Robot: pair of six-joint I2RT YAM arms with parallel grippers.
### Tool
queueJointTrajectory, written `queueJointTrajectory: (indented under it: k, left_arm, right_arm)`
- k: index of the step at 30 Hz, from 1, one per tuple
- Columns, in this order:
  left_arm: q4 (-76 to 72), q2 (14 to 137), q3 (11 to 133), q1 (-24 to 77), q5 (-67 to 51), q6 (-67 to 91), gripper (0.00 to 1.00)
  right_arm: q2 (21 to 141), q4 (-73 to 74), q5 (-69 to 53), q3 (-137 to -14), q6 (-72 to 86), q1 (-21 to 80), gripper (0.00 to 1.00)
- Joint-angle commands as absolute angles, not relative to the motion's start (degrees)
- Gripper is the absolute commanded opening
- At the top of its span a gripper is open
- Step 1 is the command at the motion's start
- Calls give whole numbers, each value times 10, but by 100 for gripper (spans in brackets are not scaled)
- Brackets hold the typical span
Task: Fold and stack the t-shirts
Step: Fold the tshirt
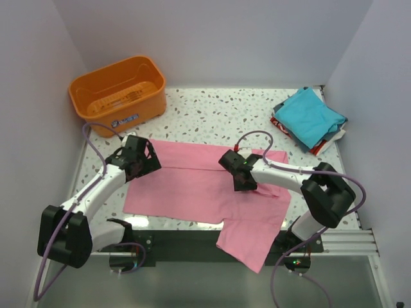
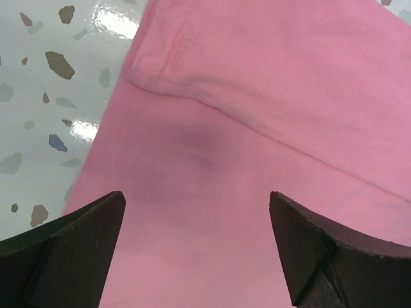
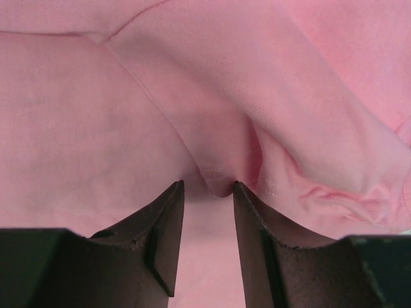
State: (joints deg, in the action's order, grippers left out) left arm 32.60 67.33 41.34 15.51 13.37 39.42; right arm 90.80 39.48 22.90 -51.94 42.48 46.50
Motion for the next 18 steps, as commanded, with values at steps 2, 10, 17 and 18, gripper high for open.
queueJointTrajectory:
  k: [2, 10, 17, 18]
  left_arm:
    - [337, 673, 412, 157, 159, 408, 100]
    - [348, 664, 413, 157, 171, 411, 100]
    - [353, 658, 415, 157, 178, 412, 100]
    - [352, 658, 415, 157, 179, 412, 100]
  right_arm:
    - [912, 393, 253, -523, 443, 465, 38]
    - [924, 415, 280, -522, 465, 465, 27]
    - [901, 407, 260, -519, 461, 466, 0]
    - [890, 403, 257, -519, 457, 465, 0]
